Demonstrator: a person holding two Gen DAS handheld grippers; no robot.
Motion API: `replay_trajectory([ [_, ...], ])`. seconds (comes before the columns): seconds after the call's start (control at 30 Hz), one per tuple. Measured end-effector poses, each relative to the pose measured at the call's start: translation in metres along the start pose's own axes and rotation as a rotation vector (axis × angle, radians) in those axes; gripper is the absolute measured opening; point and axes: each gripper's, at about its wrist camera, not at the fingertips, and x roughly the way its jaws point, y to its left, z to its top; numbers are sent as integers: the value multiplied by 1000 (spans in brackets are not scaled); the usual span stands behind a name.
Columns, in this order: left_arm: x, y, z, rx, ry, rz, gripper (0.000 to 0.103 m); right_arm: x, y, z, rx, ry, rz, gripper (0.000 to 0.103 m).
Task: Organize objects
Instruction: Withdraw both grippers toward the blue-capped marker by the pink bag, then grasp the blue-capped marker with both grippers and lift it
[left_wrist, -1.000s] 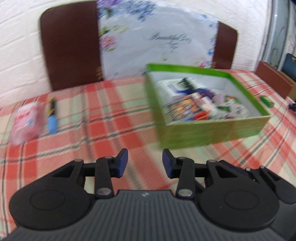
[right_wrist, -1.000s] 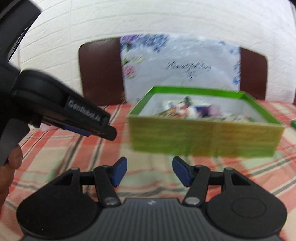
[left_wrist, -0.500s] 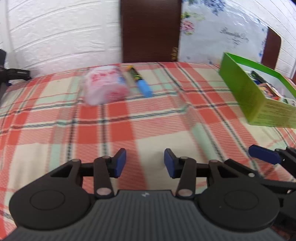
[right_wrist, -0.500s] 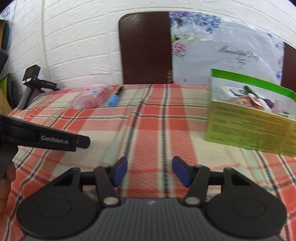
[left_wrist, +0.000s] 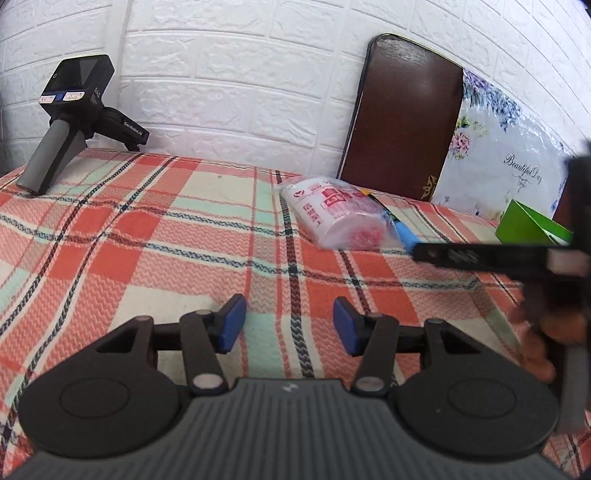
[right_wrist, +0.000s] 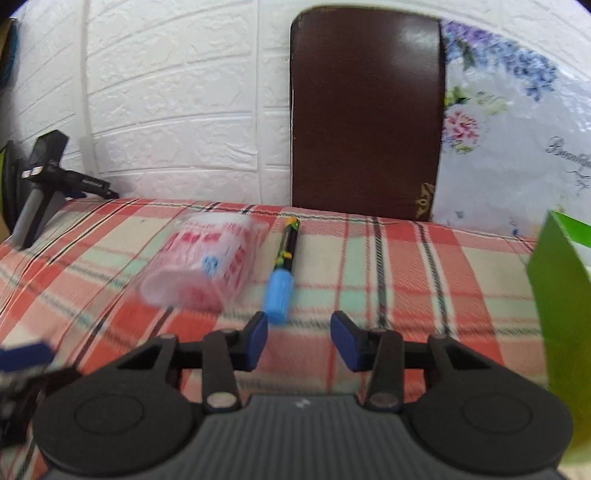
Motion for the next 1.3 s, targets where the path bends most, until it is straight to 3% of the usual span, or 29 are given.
replay_trajectory([
  [0.1,1,-5,-1,17,-3,6,56,24,9,12,-18,15,-10,38],
  [0.17,2,-4,-1,20,-4,4,57,30,11,16,-24,20,-7,31],
  [0.47,1,-5,-3,31,-6,16,58,15,3,26,28,-36,41,31],
  [0.6,1,-4,-3,26,-7,9,59,40,12,38,-25,19,12,31],
  [0.67,2,-4,-3,24,-7,7,59,57,12,39,-13,71,12,24],
  [0.77,2,-4,-4,23,-7,7,59,57,9,35,17,54,17,20],
  [0.9,3,-5,-4,25,-6,8,59,32,4,18,20,59,42,20],
  [1.1,3,-10,-4,53,4,25,60,-49,-18,-37,27,67,113,20],
  [1.23,1,-34,-6,159,45,79,67,-111,-36,-81,91,70,154,20],
  [1.3,-6,-50,-11,162,75,43,74,-136,-42,-99,143,70,170,20],
])
